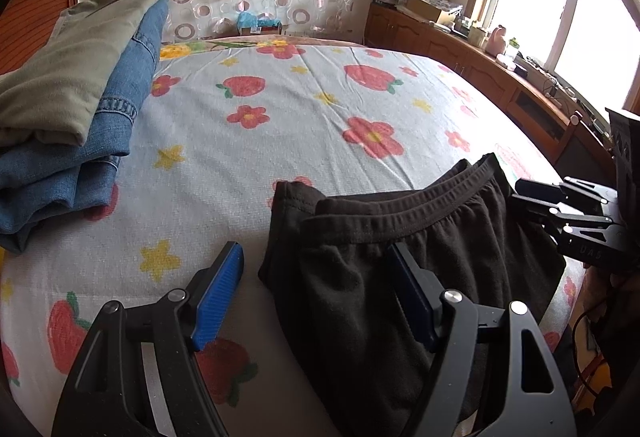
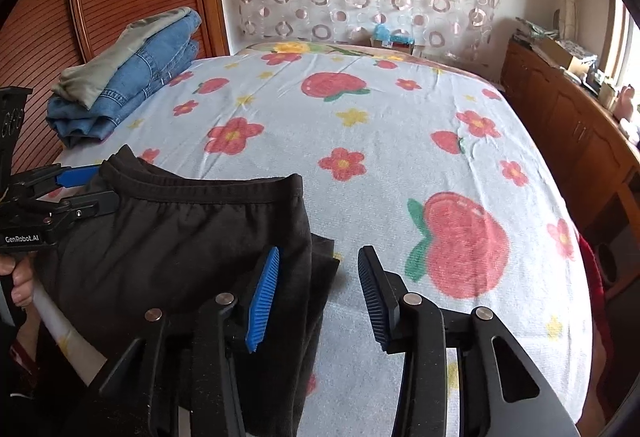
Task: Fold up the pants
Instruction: 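Close both tools on the edge of the folded black pants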
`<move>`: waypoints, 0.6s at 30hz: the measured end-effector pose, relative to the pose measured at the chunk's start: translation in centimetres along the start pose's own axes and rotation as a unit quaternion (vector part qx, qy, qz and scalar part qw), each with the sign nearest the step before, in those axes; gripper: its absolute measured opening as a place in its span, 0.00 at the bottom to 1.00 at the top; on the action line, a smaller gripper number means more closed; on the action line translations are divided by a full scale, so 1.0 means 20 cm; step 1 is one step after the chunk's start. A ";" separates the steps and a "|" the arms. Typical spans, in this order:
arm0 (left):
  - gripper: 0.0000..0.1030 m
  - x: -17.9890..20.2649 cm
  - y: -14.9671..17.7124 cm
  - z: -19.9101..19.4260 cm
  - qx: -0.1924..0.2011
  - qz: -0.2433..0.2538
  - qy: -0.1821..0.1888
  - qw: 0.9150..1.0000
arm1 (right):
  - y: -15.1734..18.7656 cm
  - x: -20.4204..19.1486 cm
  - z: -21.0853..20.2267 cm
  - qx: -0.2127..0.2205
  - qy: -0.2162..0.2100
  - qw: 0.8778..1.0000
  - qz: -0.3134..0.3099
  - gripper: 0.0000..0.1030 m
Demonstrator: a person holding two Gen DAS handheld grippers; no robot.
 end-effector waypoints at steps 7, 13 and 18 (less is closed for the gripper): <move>0.73 0.00 0.00 0.00 0.001 -0.002 0.002 1.000 | 0.01 0.03 0.00 0.001 -0.038 0.999 0.023 0.41; 0.72 0.00 0.00 0.00 0.001 -0.003 0.002 1.000 | 0.02 0.01 -0.01 0.006 -0.042 0.999 0.018 0.37; 0.49 -0.01 -0.02 0.00 -0.004 -0.015 0.025 1.000 | 0.03 0.00 0.00 0.005 -0.069 0.997 0.027 0.18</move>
Point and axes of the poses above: each gripper's, at about its wrist camera, not at the fingertips, and z roughly the way its jaws point, x to its right, y to its underside, the point moved 4 cm from there along z, roughly the way its jaws point, and after that the axes turned 10 degrees about x, right-handed, at the moved point
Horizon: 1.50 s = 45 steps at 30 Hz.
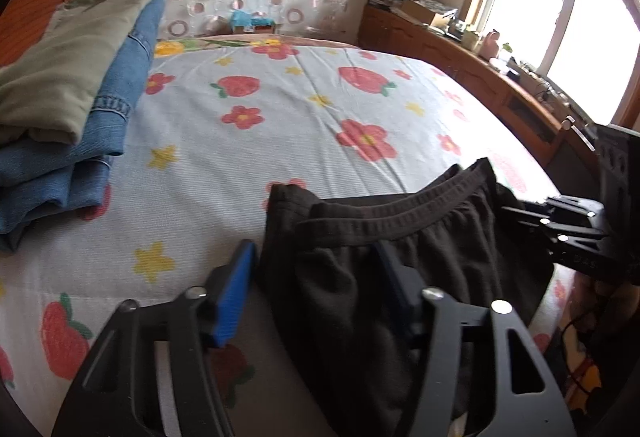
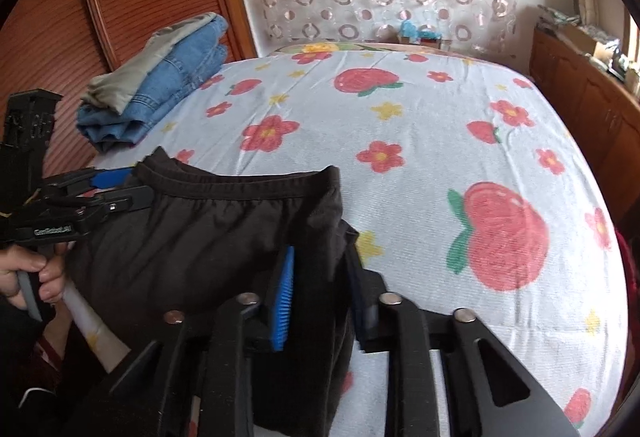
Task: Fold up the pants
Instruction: 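Close both tools on the edge of the folded black pants, then lift the folded pants with both tools and carry them to the jeans stack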
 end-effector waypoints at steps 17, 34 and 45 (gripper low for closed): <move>0.12 0.19 -0.09 -0.26 0.083 0.046 0.005 0.995 | -0.06 -0.08 -0.18 0.052 -0.016 0.998 -0.007 0.10; 0.12 0.24 -0.32 -0.49 0.158 0.060 -0.002 0.986 | -0.22 -0.14 -0.40 0.118 -0.019 0.992 -0.045 0.10; 0.12 0.21 -0.41 -0.62 0.193 0.064 -0.014 0.979 | -0.33 -0.19 -0.48 0.150 -0.023 0.986 -0.074 0.10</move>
Point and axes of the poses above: each gripper's, at about its wrist camera, not at the fingertips, and z roughly the way its jaws point, x to its right, y to its underside, the point moved 4 cm from there along z, roughly the way its jaws point, and after that the axes turned 10 degrees about x, right-handed, at the moved point
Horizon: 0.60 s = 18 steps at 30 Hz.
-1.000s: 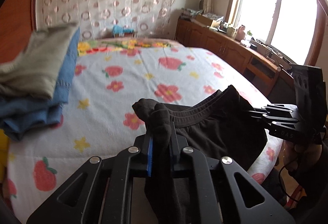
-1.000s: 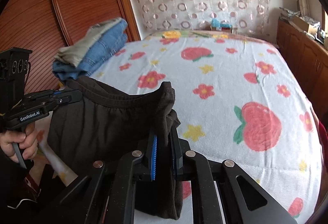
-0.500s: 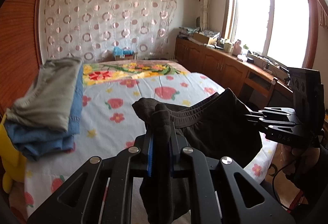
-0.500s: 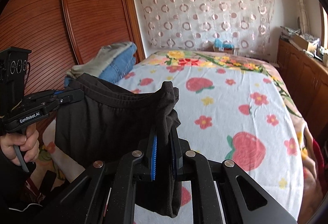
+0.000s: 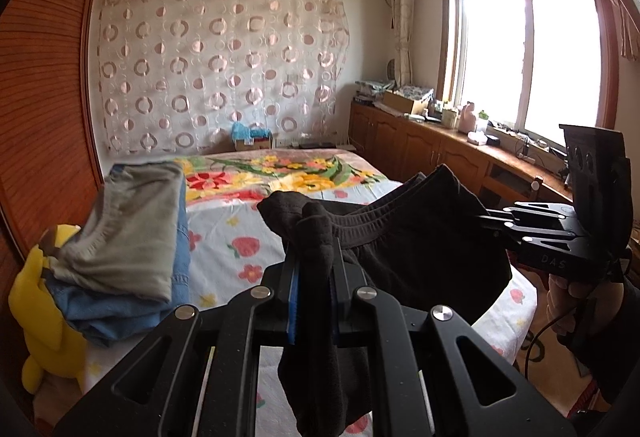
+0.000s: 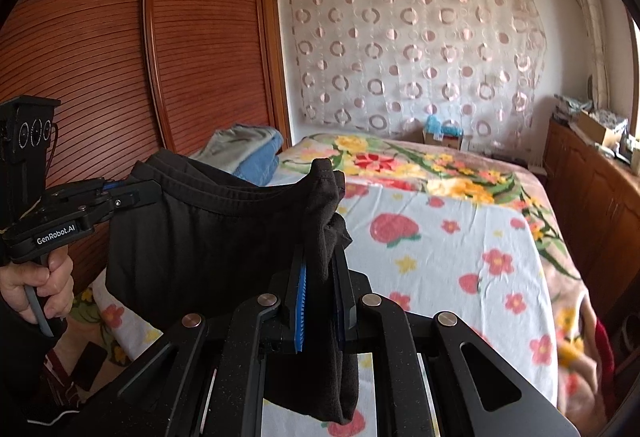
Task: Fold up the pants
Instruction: 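Lift the folded pants with both tools and carry them to the jeans stack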
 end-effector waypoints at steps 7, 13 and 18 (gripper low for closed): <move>0.12 -0.01 -0.07 -0.05 0.019 0.004 -0.006 1.000 | -0.06 0.01 -0.01 0.013 -0.002 1.000 -0.012 0.10; 0.12 -0.02 -0.08 -0.07 0.031 0.004 -0.016 0.999 | -0.10 0.01 0.02 0.021 -0.007 1.000 -0.021 0.10; 0.12 -0.06 -0.08 -0.05 0.028 0.005 -0.024 0.999 | -0.11 0.00 0.09 0.021 -0.014 0.999 -0.032 0.10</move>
Point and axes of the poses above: each gripper's, at about its wrist camera, not at the fingertips, and z roughly the way its jaws point, x to its right, y to its underside, the point moved 4 cm from there along z, roughly the way its jaws point, and after that the axes turned 10 degrees about x, right-handed, at the moved point
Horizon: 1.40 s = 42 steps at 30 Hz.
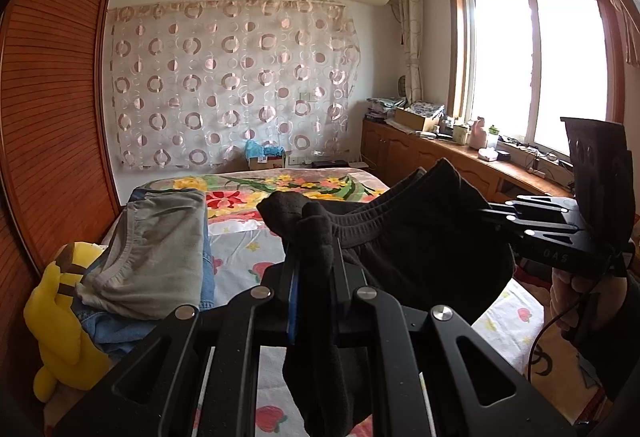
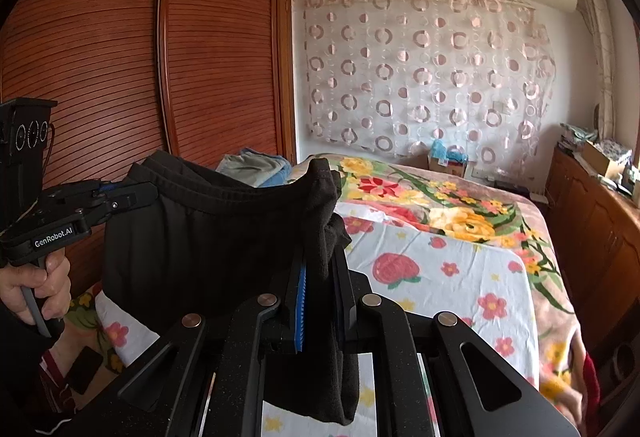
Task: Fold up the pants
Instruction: 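Lift the folded pants with both tools and carry them to the jeans stack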
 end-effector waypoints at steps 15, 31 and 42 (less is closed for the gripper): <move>0.12 -0.35 -0.01 0.18 -0.011 -0.017 -0.044 0.999 | -0.13 0.04 0.47 -0.013 -0.038 0.999 -0.035 0.10; 0.12 -0.61 -0.08 0.33 -0.003 -0.019 -0.088 0.996 | -0.30 0.16 0.95 -0.002 -0.069 0.996 -0.065 0.10; 0.12 -0.72 -0.07 0.38 0.008 -0.047 -0.115 0.992 | -0.36 0.13 1.23 0.006 -0.091 0.989 -0.114 0.10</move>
Point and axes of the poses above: each gripper's, at about its wrist camera, not at the fingertips, and z roughly the way its jaws point, x to its right, y to its underside, the point moved 4 cm from there along z, roughly the way its jaws point, and after that the axes turned 10 degrees about x, right-handed, at the moved point
